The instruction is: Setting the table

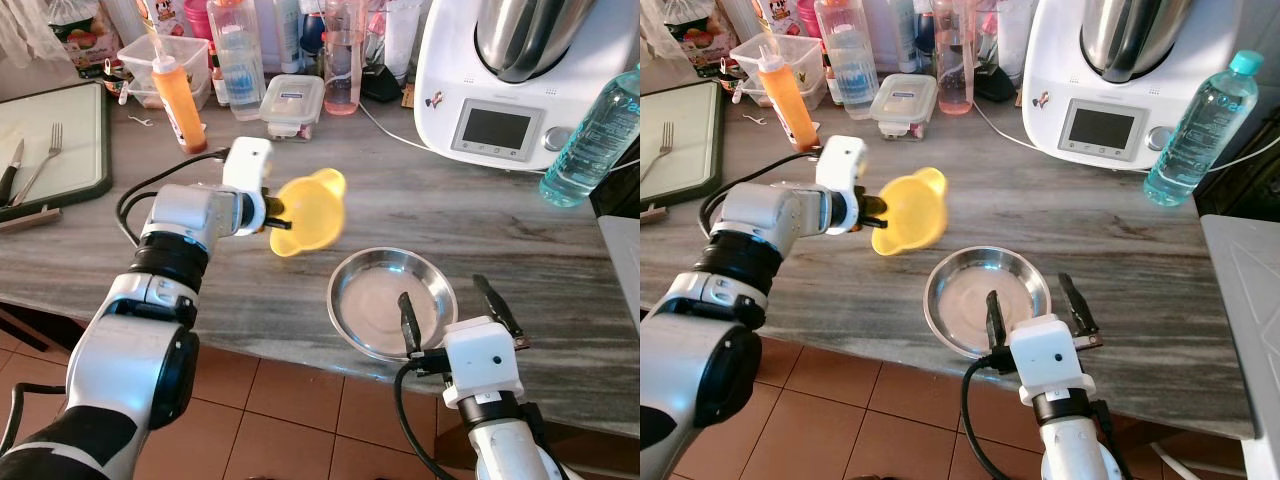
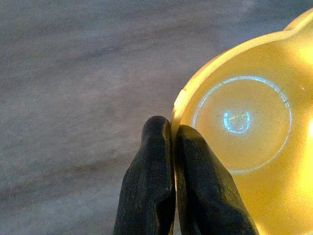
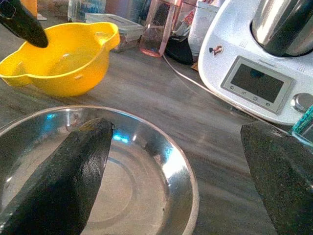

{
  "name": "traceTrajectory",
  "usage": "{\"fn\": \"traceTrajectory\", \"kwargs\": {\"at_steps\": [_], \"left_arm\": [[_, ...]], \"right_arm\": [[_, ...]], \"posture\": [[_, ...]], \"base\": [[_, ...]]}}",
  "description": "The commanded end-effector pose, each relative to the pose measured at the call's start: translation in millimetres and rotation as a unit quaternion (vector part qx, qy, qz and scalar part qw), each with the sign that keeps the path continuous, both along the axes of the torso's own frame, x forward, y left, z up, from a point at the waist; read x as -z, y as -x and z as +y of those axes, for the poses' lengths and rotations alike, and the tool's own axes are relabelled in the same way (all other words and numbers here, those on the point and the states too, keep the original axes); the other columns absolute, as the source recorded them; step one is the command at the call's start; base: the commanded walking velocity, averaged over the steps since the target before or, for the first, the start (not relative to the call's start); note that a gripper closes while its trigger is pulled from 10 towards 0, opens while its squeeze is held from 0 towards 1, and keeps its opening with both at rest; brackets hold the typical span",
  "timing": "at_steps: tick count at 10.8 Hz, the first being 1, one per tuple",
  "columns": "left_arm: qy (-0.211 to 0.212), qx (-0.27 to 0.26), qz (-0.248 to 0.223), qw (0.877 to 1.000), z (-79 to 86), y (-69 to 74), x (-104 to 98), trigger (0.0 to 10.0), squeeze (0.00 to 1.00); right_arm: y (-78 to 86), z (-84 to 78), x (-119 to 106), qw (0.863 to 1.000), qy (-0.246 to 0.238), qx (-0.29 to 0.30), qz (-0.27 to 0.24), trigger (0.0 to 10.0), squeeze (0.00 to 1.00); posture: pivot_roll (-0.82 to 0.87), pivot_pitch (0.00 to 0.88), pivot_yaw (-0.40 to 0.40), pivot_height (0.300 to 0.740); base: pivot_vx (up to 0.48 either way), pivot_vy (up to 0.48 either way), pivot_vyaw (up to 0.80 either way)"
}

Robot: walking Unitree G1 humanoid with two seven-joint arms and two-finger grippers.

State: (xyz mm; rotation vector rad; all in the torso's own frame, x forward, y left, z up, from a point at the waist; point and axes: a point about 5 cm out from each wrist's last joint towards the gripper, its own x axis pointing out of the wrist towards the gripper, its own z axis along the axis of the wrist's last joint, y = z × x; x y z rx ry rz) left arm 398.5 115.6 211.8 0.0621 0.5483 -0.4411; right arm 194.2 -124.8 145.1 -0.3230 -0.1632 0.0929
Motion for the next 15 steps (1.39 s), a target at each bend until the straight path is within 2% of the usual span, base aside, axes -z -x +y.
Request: {"fn": "traceTrajectory", "kwargs": {"at_steps": [1, 2, 3, 5, 6, 7, 8, 9, 10, 11, 13, 14, 15], "left_arm": [[-0.009, 0.039, -0.02, 0.999, -4.3, 1.1, -11, 10.0, 0.0], [-0.01, 0.066, -0.017, 0.998, -8.7, 2.5, -14, 10.0, 0.0], [-0.029, 0.084, -0.023, 0.996, -12.2, 1.7, -19, 10.0, 0.0], [-0.033, 0.09, -0.04, 0.995, -16.1, -1.9, -26, 10.0, 0.0], [-0.051, 0.098, -0.04, 0.993, -15.6, -1.3, -23, 10.0, 0.0], [-0.077, 0.105, -0.046, 0.99, -12.2, -2.0, -20, 10.0, 0.19], [-0.089, 0.112, -0.039, 0.989, -10.9, -1.9, -19, 10.0, 0.22], [-0.096, 0.115, -0.041, 0.988, -10.8, -2.2, -19, 10.0, 0.35], [-0.119, 0.12, -0.05, 0.984, -8.6, -2.9, -15, 10.0, 0.33], [-0.124, 0.126, -0.047, 0.983, -6.8, -2.4, -13, 10.0, 0.33], [-0.139, 0.14, -0.05, 0.979, -6.4, -2.0, -13, 10.0, 0.69], [-0.143, 0.144, -0.05, 0.978, -6.3, -2.5, -13, 10.0, 1.0], [-0.144, 0.144, -0.052, 0.978, -5.6, -3.0, -14, 10.0, 1.0]], "right_arm": [[0.0, 1.8, 4, 1.0, -0.001, -0.006, 0.01, 10.0, 0.0], [-0.2, 1.6, 4, 1.0, 0.0, -0.007, 0.01, 10.0, 0.0], [-0.8, 1.7, 4, 1.0, 0.003, -0.01, 0.009, 10.0, 0.0], [-2.1, 1.8, 1, 1.0, 0.002, -0.01, 0.002, 10.0, 0.0], [-1.8, 2.4, 1, 1.0, 0.001, -0.01, 0.0, 10.0, 0.0], [-1.2, 2.9, 2, 1.0, 0.001, -0.009, 0.002, 10.0, 0.0], [-1.1, 4.0, 2, 1.0, 0.0, -0.009, 0.002, 10.0, 0.0], [-1.2, 4.3, 2, 1.0, 0.0, -0.009, 0.003, 10.0, 0.0], [-1.5, 4.0, 3, 1.0, 0.0, -0.01, 0.003, 10.0, 0.0], [-1.4, 4.5, 3, 1.0, 0.0, -0.011, 0.004, 10.0, 0.0], [-1.9, 5.4, 4, 1.0, 0.0, -0.012, 0.005, 10.0, 0.0], [-2.6, 6.2, 4, 1.0, 0.0, -0.013, 0.004, 10.0, 0.0], [-2.9, 6.6, 4, 1.0, 0.0, -0.013, 0.004, 10.0, 0.0]], "posture": [[0.1, 0.129, 0.055, 0.74], [0.1, 0.128, 0.053, 0.74], [0.1, 0.128, 0.053, 0.74], [0.1, 0.128, 0.053, 0.74], [0.1, 0.13, 0.057, 0.74], [0.1, 0.131, 0.059, 0.74], [0.1, 0.134, 0.061, 0.74], [0.1, 0.135, 0.061, 0.74], [0.1, 0.135, 0.062, 0.74], [0.1, 0.136, 0.063, 0.74], [0.11, 0.135, 0.064, 0.74], [0.11, 0.135, 0.066, 0.74], [0.11, 0.134, 0.067, 0.74]], "base": [[0.0, 0.0, 0.0], [0.0, 0.0, 0.0], [0.0, 0.0, 0.0], [0.0, 0.0, 0.0], [0.0, 0.0, 0.0], [0.0, 0.0, 0.0], [0.0, 0.0, 0.0], [0.0, 0.0, 0.0], [0.0, 0.0, 0.0], [0.0, 0.0, 0.0], [0.0, 0.0, 0.0], [0.0, 0.0, 0.0], [0.0, 0.0, 0.0]]}}
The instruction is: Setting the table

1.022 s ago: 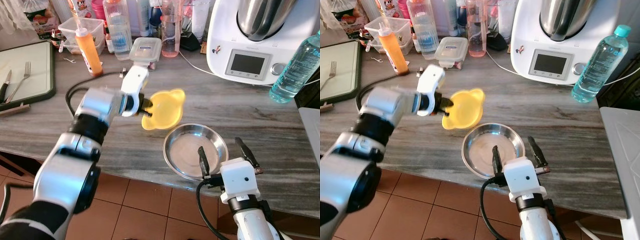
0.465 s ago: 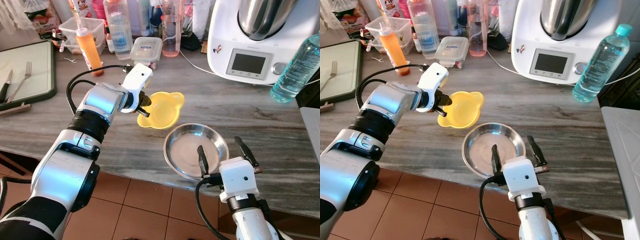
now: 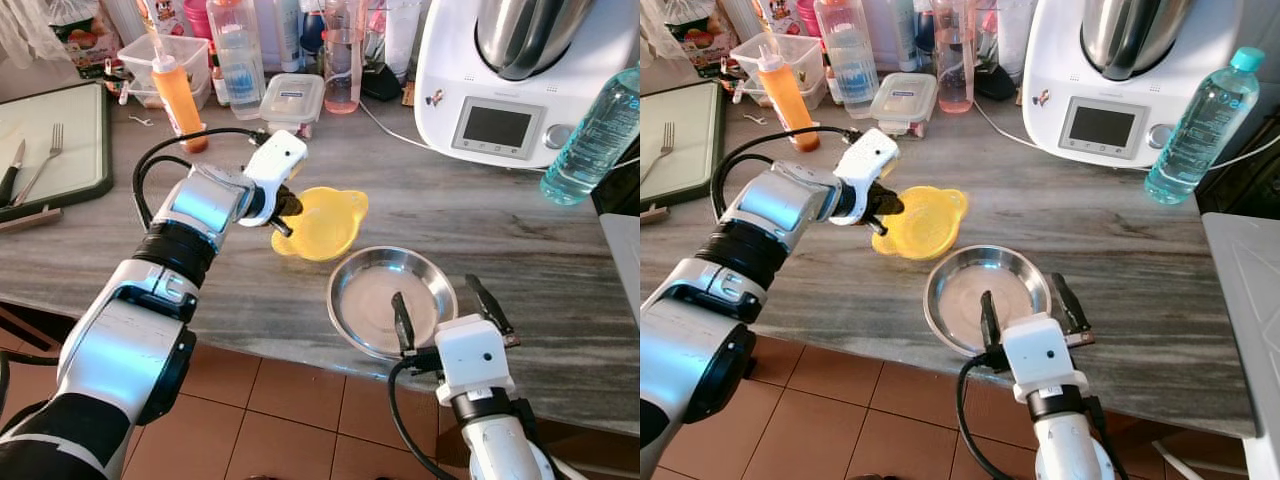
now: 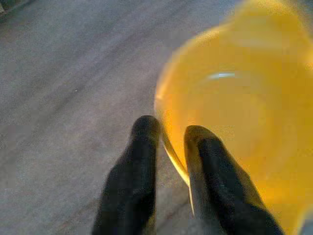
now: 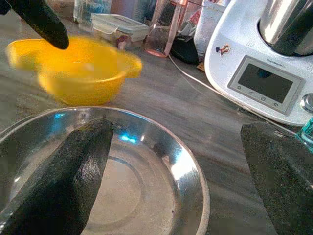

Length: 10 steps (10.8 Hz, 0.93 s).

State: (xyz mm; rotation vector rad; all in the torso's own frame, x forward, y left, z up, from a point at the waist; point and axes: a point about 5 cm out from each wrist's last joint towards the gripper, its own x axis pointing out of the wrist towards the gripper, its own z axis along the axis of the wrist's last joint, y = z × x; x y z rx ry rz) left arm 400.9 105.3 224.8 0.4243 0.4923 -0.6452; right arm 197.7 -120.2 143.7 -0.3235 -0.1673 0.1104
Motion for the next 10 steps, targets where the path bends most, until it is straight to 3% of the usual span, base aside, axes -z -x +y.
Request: {"fn": "traceTrajectory", "kwargs": {"at_steps": [1, 6, 10], "left_arm": [[-0.013, -0.004, -0.005, 1.0, 5.1, -1.0, -2, 10.0, 1.0], [-0.016, -0.003, -0.026, 1.0, 8.6, -3.5, -14, 10.0, 1.0], [0.03, -0.04, -0.074, 0.996, 20.4, -6.3, -31, 10.0, 1.0]], "right_arm": [[0.9, 1.8, 3, 1.0, -0.002, -0.003, 0.004, 10.0, 0.0], [0.1, 1.7, 3, 1.0, -0.002, -0.004, 0.003, 10.0, 0.0], [-1.6, -1.0, 3, 1.0, 0.001, -0.006, 0.002, 10.0, 0.0]], "posture": [[0.11, 0.134, 0.068, 0.74], [0.12, 0.134, 0.067, 0.74], [0.12, 0.118, 0.044, 0.74]], "base": [[0.0, 0.0, 0.0], [0.0, 0.0, 0.0], [0.0, 0.0, 0.0]]}}
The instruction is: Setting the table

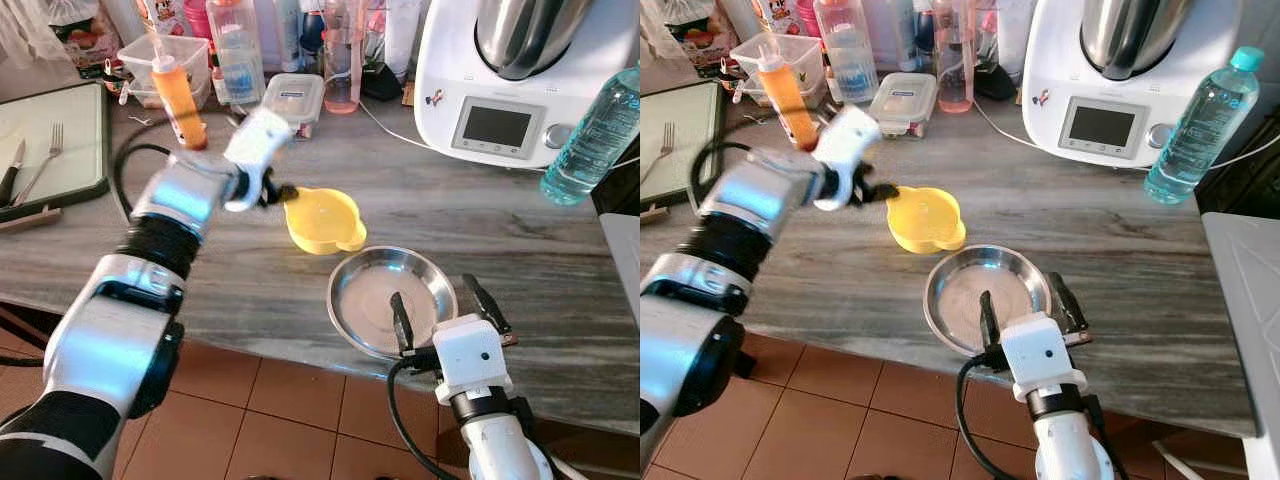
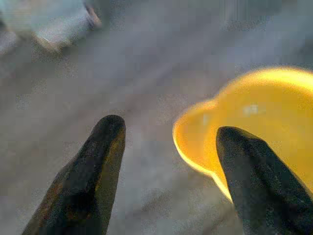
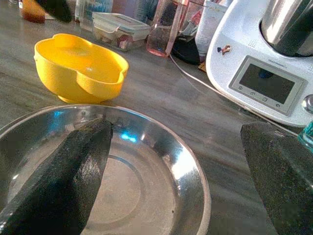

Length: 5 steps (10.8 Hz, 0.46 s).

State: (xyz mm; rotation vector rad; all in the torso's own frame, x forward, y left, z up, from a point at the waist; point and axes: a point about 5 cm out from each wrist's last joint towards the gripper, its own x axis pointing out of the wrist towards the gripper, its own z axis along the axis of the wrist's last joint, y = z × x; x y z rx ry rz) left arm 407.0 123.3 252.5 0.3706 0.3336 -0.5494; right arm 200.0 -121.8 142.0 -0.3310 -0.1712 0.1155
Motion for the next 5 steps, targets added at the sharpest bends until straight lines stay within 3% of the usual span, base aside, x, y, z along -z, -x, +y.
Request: {"fn": "traceTrajectory", "kwargs": {"at_steps": [1, 3, 5], "left_arm": [[0.026, -0.008, -0.038, 0.999, 2.9, 0.0, -10, 10.0, 1.0], [0.129, -0.037, -0.113, 0.984, 3.2, 2.3, -19, 10.0, 1.0], [0.189, -0.095, -0.203, 0.956, 12.3, 16.2, -12, 10.0, 1.0]], "right_arm": [[0.1, 0.5, 1, 1.0, -0.003, -0.005, 0.003, 10.0, 0.0], [-1.0, -1.0, 1, 1.0, -0.002, -0.006, 0.002, 10.0, 0.0], [-3.2, -4.7, 0, 1.0, 0.004, -0.003, -0.002, 10.0, 0.0]], "posture": [[0.12, 0.117, 0.037, 0.74], [0.12, 0.115, 0.025, 0.74], [0.12, 0.11, 0.011, 0.74]], "base": [[0.0, 0.0, 0.0], [0.0, 0.0, 0.0], [0.0, 0.0, 0.0]]}}
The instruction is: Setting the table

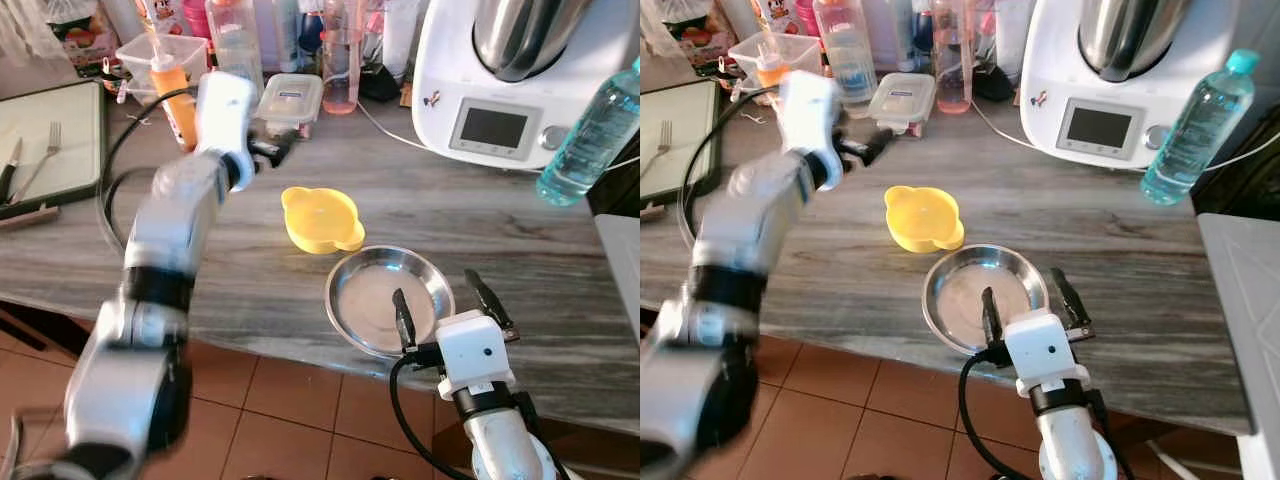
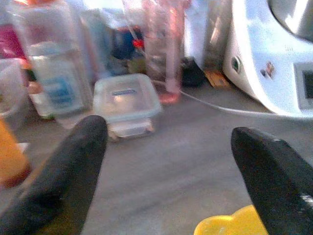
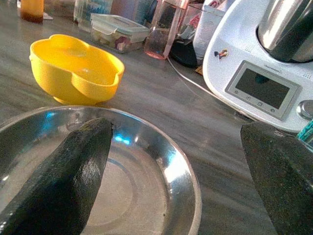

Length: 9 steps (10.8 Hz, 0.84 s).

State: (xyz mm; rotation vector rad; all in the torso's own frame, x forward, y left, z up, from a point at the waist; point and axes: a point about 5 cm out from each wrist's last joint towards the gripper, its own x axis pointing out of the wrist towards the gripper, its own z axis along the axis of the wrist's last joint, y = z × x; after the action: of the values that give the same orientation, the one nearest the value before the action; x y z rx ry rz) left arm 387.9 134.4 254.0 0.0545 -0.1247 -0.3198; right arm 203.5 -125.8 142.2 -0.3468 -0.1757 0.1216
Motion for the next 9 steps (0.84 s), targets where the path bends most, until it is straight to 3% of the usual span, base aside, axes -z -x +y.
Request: {"fn": "traceTrajectory", "kwargs": {"at_steps": [1, 2, 3, 4, 6, 9], "left_arm": [[0.017, -0.037, -0.026, 0.999, 9.3, 6.4, 1, 10.0, 1.0], [0.037, -0.088, -0.04, 0.995, 21.4, 19.5, 18, 10.0, 1.0], [0.016, -0.103, -0.069, 0.992, 24.6, 39.2, 34, 10.0, 1.0], [0.007, -0.113, -0.063, 0.992, 25.1, 49.8, 47, 10.0, 1.0], [-0.007, -0.115, -0.065, 0.991, 24.5, 67.2, 64, 10.0, 1.0], [-0.078, -0.105, -0.035, 0.991, 37.0, 90.9, 105, 10.0, 1.0]], "right_arm": [[-0.5, -2.4, -1, 1.0, -0.003, 0.001, -0.002, 10.0, 0.0], [-1.1, -4.0, -2, 1.0, -0.001, 0.002, -0.005, 10.0, 0.0], [-1.3, -5.9, -4, 1.0, 0.0, 0.004, -0.008, 10.0, 0.0], [-1.5, -7.5, -4, 1.0, 0.001, 0.005, -0.009, 10.0, 0.0], [-1.3, -12.9, -7, 1.0, 0.006, 0.019, -0.017, 10.0, 0.0], [-2.0, -29.5, -11, 0.997, -0.01, 0.07, -0.031, 10.0, 0.0]], "posture": [[0.12, 0.108, 0.0, 0.74], [0.12, 0.107, -0.007, 0.74], [0.12, 0.106, -0.019, 0.74], [0.12, 0.104, -0.027, 0.74], [0.11, 0.099, -0.036, 0.74], [0.11, 0.075, -0.015, 0.74]], "base": [[0.0, 0.0, 0.0], [0.0, 0.0, 0.0], [0.0, 0.0, 0.0], [0.0, 0.0, 0.0], [0.0, 0.0, 0.0], [0.0, 0.0, 0.0]]}}
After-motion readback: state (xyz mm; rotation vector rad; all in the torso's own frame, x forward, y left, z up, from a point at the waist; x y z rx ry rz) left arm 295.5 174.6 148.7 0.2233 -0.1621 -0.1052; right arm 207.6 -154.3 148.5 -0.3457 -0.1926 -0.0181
